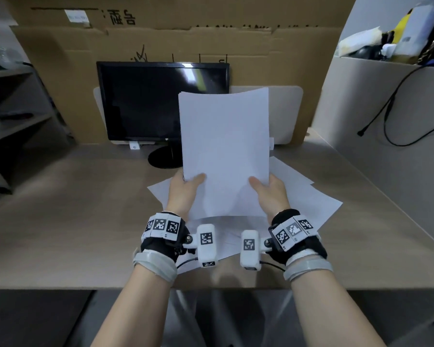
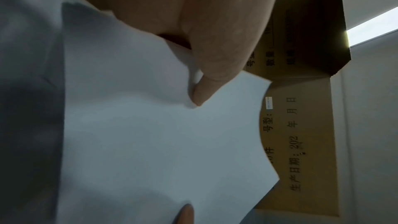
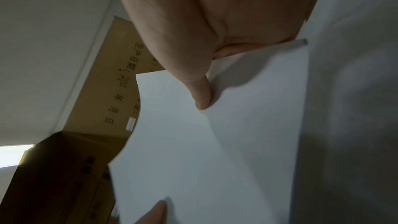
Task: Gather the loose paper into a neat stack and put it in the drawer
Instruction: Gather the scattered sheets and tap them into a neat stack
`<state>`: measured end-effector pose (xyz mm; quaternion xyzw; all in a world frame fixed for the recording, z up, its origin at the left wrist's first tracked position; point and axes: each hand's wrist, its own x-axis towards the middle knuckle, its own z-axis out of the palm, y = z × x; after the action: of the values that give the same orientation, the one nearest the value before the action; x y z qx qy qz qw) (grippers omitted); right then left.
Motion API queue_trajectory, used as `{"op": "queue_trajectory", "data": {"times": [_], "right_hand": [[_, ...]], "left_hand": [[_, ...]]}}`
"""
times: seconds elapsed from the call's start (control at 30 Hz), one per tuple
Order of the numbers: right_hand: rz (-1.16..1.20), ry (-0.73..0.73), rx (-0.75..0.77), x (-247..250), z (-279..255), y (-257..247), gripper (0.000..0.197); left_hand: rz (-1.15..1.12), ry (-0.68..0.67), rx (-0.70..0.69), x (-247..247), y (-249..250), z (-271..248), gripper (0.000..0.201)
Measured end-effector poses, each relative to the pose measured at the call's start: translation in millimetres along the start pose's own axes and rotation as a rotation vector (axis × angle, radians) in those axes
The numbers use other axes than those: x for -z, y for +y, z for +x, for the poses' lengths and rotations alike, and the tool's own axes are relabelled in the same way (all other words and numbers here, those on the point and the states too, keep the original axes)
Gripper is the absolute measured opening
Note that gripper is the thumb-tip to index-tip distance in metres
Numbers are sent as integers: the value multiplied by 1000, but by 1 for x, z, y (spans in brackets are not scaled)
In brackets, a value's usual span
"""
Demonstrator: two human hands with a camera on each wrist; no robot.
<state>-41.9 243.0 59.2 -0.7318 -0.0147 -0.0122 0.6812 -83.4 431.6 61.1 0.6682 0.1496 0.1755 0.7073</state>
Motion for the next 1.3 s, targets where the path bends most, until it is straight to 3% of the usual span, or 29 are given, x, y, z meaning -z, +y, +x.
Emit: {"op": "queue_trajectory", "data": {"times": [0.1,0.2,0.33,0.4,0.5,0.57,0.63,0.77,1.07,1.2,1.3], "right_hand": [[-11,94,-62,27,2,-3,11],[-13,196,-125,57,3,5,10],[-95,261,-235,94,7,30,19],[-183,263,-294,117,27,69,28],[-344,282,-387,145,65,135,52],[-319,267,-384,142,60,132,49],[-220,275,-354,130,34,100,45],[-106,253,-368,108,-4,51,32],[-57,205,-404,109,0,34,27],[-50,153,-396,111,8,33,24],[67,125,-385,108,9,31,32]], "left_hand": [[85,-152,81,-25,-5,5,30],[181,-250,179,-53,-15,6,21],[344,-374,152,-89,-26,8,13],[482,-449,156,-101,-36,8,23],[831,-455,140,-104,-46,8,58],[961,-451,127,-103,-49,11,59],[937,-481,117,-101,-50,12,55],[782,-495,91,-95,-47,12,20],[446,-475,130,-92,-40,4,30],[407,-427,164,-87,-43,6,12],[455,-437,166,-93,-45,7,25]]}}
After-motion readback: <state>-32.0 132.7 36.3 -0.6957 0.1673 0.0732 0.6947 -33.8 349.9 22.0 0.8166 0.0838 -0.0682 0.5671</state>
